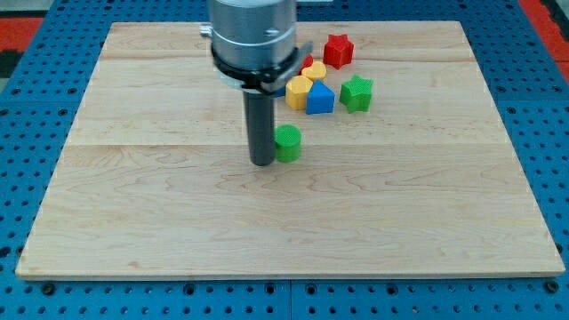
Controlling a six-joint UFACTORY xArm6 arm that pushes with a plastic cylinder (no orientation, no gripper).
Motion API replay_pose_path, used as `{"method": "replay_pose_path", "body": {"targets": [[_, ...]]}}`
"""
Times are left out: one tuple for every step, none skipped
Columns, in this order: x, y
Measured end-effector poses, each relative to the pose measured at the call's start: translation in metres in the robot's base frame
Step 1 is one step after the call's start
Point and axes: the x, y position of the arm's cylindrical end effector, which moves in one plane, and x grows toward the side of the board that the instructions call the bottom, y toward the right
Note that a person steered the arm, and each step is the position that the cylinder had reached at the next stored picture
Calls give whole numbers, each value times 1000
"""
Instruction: Move the green circle diagonal to bottom right of the green star
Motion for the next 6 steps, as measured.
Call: {"method": "replay_pose_path", "body": {"targets": [[0,-1],[-19,24],[-37,95],[-40,153],[-25,163],[-23,187]]}}
